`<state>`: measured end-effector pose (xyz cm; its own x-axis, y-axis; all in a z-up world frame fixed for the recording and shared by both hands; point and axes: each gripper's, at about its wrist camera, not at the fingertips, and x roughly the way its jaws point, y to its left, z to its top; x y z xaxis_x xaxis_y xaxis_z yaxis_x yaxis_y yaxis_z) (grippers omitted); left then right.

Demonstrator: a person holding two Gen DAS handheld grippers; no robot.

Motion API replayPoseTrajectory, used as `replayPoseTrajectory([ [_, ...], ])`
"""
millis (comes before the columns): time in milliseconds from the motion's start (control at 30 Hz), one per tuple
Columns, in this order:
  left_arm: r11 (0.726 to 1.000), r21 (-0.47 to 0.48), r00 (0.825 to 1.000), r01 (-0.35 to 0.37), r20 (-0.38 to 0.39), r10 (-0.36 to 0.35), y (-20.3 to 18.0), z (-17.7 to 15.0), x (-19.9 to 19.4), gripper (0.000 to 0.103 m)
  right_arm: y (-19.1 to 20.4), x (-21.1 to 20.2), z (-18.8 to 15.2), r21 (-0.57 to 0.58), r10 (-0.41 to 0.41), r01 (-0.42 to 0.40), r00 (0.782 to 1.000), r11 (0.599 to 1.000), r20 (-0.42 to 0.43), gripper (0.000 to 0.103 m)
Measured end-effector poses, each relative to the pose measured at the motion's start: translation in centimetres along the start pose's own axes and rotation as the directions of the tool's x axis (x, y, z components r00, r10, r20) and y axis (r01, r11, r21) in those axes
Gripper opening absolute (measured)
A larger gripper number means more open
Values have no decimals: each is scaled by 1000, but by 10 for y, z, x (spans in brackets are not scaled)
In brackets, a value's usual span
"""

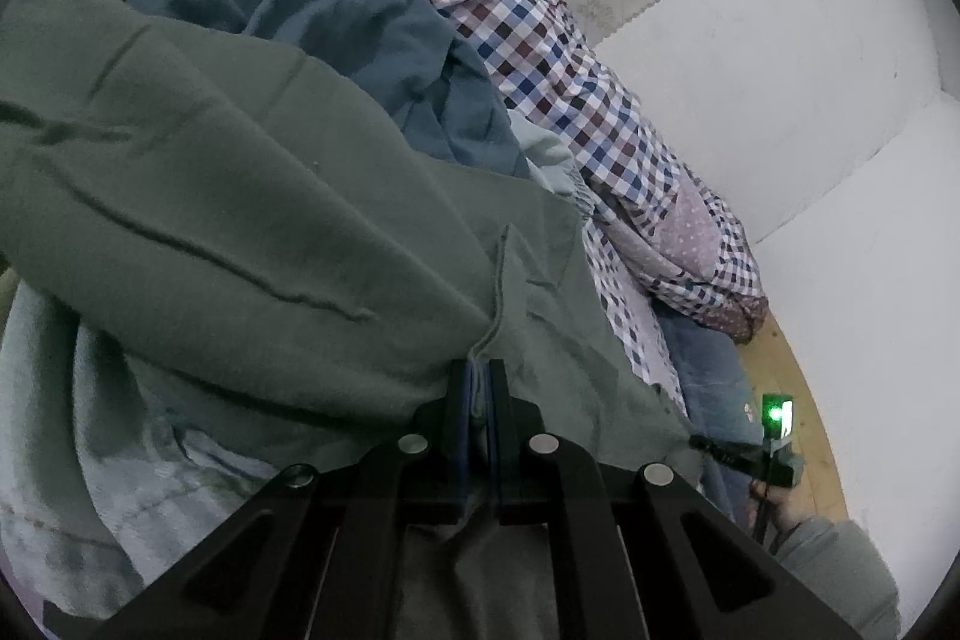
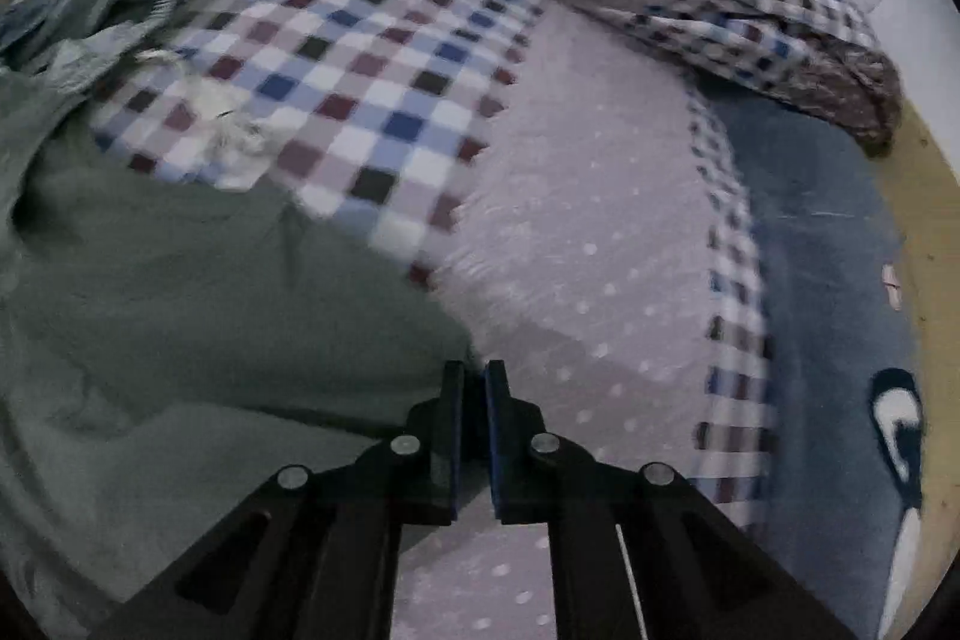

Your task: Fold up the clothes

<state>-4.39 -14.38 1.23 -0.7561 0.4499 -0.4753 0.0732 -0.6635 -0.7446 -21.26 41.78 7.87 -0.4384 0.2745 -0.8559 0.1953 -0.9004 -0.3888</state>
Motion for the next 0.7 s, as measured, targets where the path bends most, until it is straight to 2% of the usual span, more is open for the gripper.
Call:
replayPoseTrajectory([
  [67, 1000, 7, 1000, -11, 1, 11, 0, 1, 1, 3, -4, 10, 10, 37, -196, 196, 981, 980, -17, 7],
  [100, 1000, 6, 1000, -10, 0, 10, 0, 1, 1, 3, -10, 15, 9, 69, -240, 243, 970, 968, -40, 7],
  [133, 1000, 5, 1000, -10, -1, 10, 0, 1, 1, 3, -16, 17, 5, 119, -220, 225, 974, 967, -54, 7],
  [167, 1000, 6, 1000, -10, 0, 10, 0, 2, 1, 3, -21, 16, -1, 177, -160, 166, 986, 970, -49, 8],
  [233, 1000, 21, 1000, -22, -3, 22, -2, 2, 2, 3, -23, 11, -12, 250, -60, 63, 998, 966, -22, 25],
  [267, 999, 28, 1000, -26, -2, 26, -3, 2, 2, 3, -22, 7, -20, 281, -15, 16, 1000, 960, -8, 30],
  [333, 999, 33, 1000, -30, -2, 30, -3, 1, 3, 3, -16, -3, -41, 349, 121, -127, 992, 929, 38, 40],
  [433, 999, 26, 1000, -28, -6, 28, -2, 1, 3, 3, -4, -22, -82, 417, 256, -276, 961, 866, 104, 43],
  [533, 999, 23, 1000, -26, -6, 26, -2, 1, 3, 3, 16, -45, -127, 411, 299, -327, 945, 851, 133, 44],
  [633, 1000, 16, 1000, -24, -8, 24, -1, 2, 3, 3, 43, -71, -158, 333, 303, -334, 942, 882, 142, 44],
  [700, 1000, 13, 1000, -24, -8, 24, -1, 2, 3, 3, 65, -83, -168, 261, 268, -293, 955, 920, 129, 44],
])
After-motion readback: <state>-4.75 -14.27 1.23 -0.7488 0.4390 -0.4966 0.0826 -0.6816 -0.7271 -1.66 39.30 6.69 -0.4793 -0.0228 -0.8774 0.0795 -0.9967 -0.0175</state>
